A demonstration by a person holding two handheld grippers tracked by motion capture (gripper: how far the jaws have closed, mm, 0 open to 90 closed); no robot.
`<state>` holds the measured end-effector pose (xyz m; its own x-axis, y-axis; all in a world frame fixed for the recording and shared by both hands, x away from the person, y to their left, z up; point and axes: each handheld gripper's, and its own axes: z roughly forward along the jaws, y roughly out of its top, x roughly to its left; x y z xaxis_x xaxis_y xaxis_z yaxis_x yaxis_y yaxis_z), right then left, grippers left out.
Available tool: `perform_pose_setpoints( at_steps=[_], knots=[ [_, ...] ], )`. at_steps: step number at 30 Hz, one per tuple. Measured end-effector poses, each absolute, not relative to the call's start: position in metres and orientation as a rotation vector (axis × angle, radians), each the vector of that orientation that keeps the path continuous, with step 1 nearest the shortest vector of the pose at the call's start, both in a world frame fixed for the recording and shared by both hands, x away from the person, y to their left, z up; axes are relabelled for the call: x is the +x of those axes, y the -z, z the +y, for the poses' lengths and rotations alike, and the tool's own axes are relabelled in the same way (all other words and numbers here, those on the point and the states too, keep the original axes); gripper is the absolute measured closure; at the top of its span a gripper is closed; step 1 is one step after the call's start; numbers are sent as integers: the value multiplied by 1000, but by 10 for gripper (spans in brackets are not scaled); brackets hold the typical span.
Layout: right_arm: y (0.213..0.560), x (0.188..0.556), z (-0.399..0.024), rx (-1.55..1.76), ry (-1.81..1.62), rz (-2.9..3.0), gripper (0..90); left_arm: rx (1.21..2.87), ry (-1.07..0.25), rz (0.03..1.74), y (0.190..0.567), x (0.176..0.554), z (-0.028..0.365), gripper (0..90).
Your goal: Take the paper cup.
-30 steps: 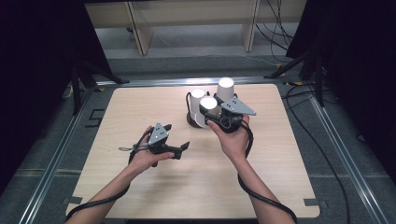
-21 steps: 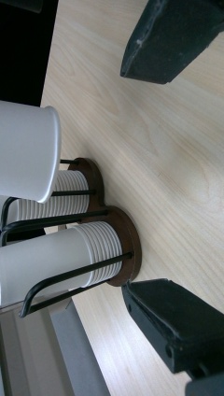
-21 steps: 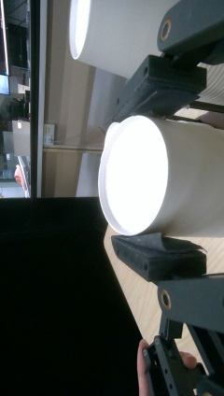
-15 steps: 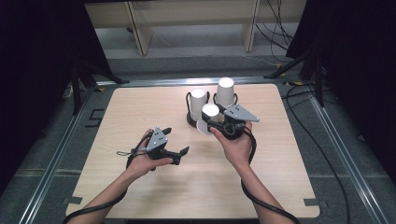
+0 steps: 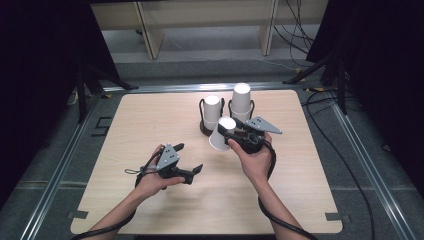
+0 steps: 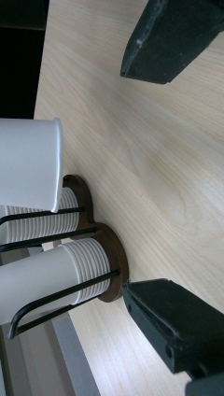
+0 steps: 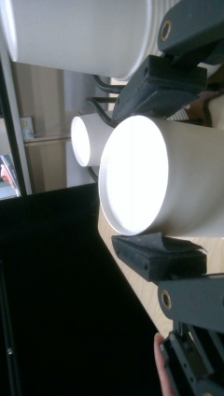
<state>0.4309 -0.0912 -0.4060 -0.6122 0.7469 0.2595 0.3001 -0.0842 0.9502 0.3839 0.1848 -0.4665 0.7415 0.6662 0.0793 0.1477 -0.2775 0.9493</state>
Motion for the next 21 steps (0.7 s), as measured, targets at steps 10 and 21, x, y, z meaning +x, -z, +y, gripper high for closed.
perform_pose_setpoints(
  at_steps=[10, 21],
  knots=[
    [416, 432, -97, 1245, -1804, 1831, 355, 1801, -598, 614, 472, 376, 186, 0],
    [422, 433, -103, 1320, -1847, 1803, 355, 1792, -602, 596, 477, 371, 183, 0]
  ],
)
